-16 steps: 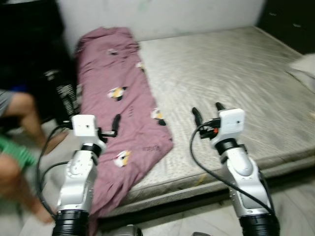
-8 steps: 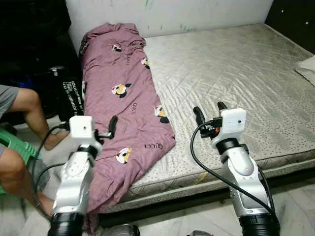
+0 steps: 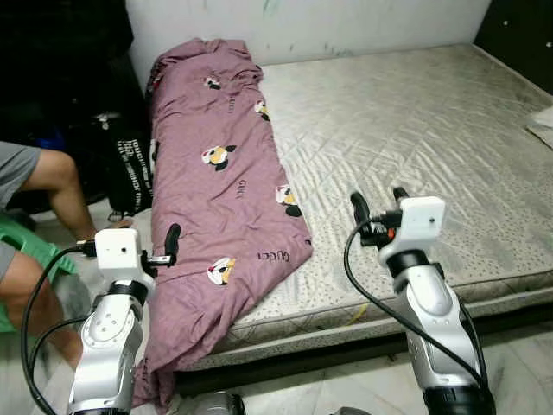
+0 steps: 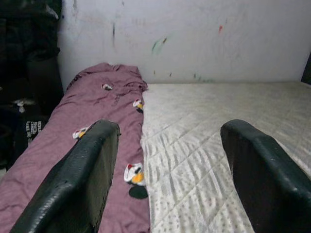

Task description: Clean up the room

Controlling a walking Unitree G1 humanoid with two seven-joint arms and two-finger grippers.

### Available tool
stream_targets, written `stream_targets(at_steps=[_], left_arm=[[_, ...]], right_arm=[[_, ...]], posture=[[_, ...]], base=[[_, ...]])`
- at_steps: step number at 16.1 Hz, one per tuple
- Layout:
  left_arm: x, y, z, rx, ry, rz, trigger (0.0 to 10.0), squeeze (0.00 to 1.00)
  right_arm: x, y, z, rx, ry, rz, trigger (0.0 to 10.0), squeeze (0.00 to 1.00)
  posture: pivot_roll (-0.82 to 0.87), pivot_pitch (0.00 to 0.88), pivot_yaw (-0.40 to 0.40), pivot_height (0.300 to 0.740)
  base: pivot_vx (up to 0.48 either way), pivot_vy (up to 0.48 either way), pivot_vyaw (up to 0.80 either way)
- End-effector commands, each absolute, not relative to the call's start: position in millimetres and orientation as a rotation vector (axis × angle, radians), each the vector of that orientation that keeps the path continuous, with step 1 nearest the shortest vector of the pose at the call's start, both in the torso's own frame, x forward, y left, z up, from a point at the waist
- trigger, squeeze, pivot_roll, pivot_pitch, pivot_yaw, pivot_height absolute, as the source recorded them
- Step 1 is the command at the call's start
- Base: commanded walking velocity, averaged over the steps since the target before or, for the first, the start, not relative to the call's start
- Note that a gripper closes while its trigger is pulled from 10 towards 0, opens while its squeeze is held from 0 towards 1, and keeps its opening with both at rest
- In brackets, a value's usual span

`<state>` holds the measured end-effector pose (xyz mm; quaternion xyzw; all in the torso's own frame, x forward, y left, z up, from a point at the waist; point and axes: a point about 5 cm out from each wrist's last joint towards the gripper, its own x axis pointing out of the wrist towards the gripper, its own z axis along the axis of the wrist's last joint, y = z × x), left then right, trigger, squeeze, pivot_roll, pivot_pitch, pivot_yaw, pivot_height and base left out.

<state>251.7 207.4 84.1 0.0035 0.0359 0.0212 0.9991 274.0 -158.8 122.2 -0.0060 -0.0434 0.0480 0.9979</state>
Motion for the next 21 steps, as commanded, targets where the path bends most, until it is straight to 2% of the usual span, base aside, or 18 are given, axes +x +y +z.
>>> stream_targets(at_steps=[1, 6, 14, 21], left_arm=[[251.4, 210.4, 89.4, 0.030, 0.055, 0.049, 10.0, 0.00], [255.1, 207.8, 93.4, 0.031, 0.045, 0.049, 10.0, 0.00], [261.2, 207.9, 94.7, 0.028, 0.048, 0.051, 10.0, 0.00], [267.0, 204.8, 98.0, 0.014, 0.032, 0.032, 10.0, 0.00]], right_arm=[[273.6, -158.9, 128.3, -0.001, -0.105, 0.094, 10.0, 0.00], [274.6, -157.5, 129.4, 0.004, -0.102, 0.105, 10.0, 0.00], [274.8, -157.3, 129.8, -0.004, -0.098, 0.118, 10.0, 0.00], [275.7, -157.2, 130.4, -0.010, -0.097, 0.128, 10.0, 0.00]], posture=[[-0.06, 0.020, 0.036, 0.740], [-0.06, 0.022, 0.034, 0.718], [-0.06, 0.024, 0.030, 0.624], [-0.07, 0.029, 0.027, 0.619]], base=[[0.000, 0.000, 0.00], [0.000, 0.000, 0.00], [0.000, 0.000, 0.00], [0.000, 0.000, 0.00]])
